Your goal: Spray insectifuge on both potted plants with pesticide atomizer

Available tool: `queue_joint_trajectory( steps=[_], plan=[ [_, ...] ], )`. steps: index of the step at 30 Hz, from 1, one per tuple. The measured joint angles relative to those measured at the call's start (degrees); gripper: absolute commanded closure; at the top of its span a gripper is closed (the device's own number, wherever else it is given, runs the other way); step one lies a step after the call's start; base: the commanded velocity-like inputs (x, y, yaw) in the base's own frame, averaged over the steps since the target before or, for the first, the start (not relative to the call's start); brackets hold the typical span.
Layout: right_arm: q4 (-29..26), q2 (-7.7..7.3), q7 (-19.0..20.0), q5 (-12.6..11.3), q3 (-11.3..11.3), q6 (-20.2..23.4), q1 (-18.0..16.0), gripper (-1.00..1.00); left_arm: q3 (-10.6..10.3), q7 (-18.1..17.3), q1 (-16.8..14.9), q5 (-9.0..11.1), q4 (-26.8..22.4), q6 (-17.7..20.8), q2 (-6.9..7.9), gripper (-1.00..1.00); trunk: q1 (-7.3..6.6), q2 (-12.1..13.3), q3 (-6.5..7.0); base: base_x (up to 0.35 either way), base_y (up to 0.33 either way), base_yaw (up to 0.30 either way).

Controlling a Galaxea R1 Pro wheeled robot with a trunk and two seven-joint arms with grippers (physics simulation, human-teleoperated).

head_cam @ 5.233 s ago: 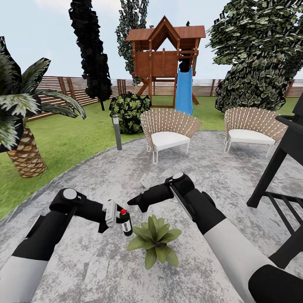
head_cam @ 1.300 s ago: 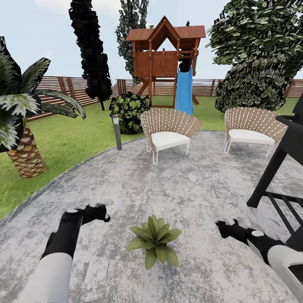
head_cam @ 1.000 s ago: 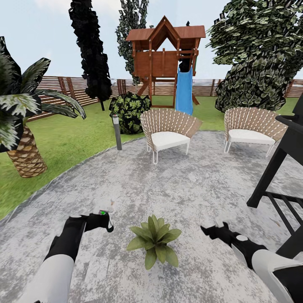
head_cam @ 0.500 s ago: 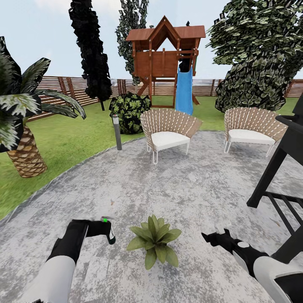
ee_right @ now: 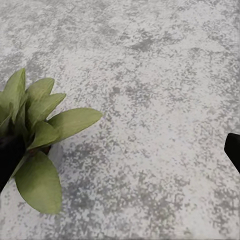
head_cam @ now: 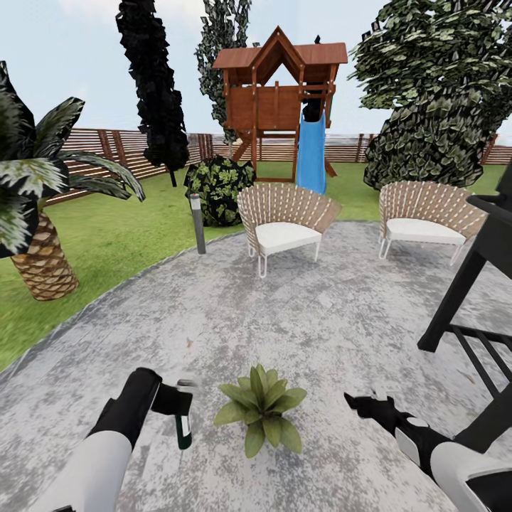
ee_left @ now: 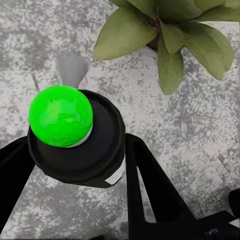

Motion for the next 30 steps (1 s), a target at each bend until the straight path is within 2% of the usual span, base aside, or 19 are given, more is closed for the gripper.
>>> queue_joint_trajectory(
  steps=[7, 14, 17, 19, 22, 24, 28, 30],
  plan=[
    [0.0, 0.0, -0.03, -0.13, -0.02, 0.12, 0.0, -1.0, -0.67, -0.05, 0.0, -0.05, 3.35, 0.04, 0.07, 1.0, -0.01, 0.0, -0.47, 0.282, 0.0, 0.0],
    [0.0, -0.03, -0.03, -0.14, -0.07, 0.13, 0.0, -1.0, -1.86, -0.07, -0.02, -0.04, 6.03, -0.02, 0.9, 1.0, 0.02, 0.0, -0.75, 0.032, 0.0, 0.0],
    [0.0, 0.01, -0.03, -0.14, -0.03, 0.13, 0.0, -1.0, -3.42, -0.07, -0.03, -0.06, 6.47, -0.04, 1.1, 1.0, 0.02, 0.0, -0.79, 0.002, 0.0, -0.045],
    [-0.01, 0.02, -0.03, -0.14, -0.01, 0.13, 0.01, -1.0, -5.42, -0.06, -0.04, -0.14, 6.6, -0.08, 1.68, 1.0, 0.02, 0.0, -0.9, 0.0, 0.0, -0.141],
    [-0.01, 0.02, -0.03, -0.14, -0.01, 0.13, 0.01, -1.0, -6.52, -0.14, -0.04, -0.03, 6.66, -0.04, 1.82, 1.0, 0.02, 0.0, -1.11, 0.0, 0.0, -0.159],
    [-0.01, 0.02, -0.03, -0.14, -0.03, 0.13, 0.01, -1.0, -6.96, -1.2, -0.04, 0.0, 6.7, -0.04, 1.82, 1.0, 0.02, 0.0, -1.26, 0.0, 0.0, -0.168],
    [-0.01, 0.02, -0.03, -0.14, -0.04, 0.13, 0.01, -1.0, -7.48, -6.28, 0.01, 0.01, 6.73, -0.07, 1.86, 1.0, 0.02, 0.0, -1.57, 0.0, 0.0, -0.17],
    [-0.01, 0.02, -0.03, -0.14, -0.05, 0.13, 0.01, -1.0, -8.56, -8.0, -0.02, 0.04, 6.73, -0.08, 1.89, 1.0, 0.02, 0.0, -1.72, 0.0, 0.0, -0.171]
  ],
)
